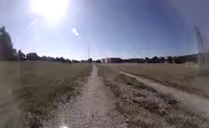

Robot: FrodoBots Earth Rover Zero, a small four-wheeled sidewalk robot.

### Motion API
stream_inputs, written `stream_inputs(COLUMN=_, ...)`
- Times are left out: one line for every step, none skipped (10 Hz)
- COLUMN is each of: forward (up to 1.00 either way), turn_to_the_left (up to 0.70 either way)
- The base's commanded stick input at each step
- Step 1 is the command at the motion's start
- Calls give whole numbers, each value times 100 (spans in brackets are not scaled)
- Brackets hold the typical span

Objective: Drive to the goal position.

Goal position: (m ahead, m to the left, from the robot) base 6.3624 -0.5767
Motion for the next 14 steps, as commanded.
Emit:
stream_inputs(forward=50, turn_to_the_left=0)
stream_inputs(forward=50, turn_to_the_left=0)
stream_inputs(forward=50, turn_to_the_left=0)
stream_inputs(forward=50, turn_to_the_left=0)
stream_inputs(forward=50, turn_to_the_left=0)
stream_inputs(forward=50, turn_to_the_left=0)
stream_inputs(forward=50, turn_to_the_left=0)
stream_inputs(forward=50, turn_to_the_left=0)
stream_inputs(forward=50, turn_to_the_left=0)
stream_inputs(forward=50, turn_to_the_left=0)
stream_inputs(forward=50, turn_to_the_left=0)
stream_inputs(forward=50, turn_to_the_left=0)
stream_inputs(forward=50, turn_to_the_left=0)
stream_inputs(forward=50, turn_to_the_left=0)
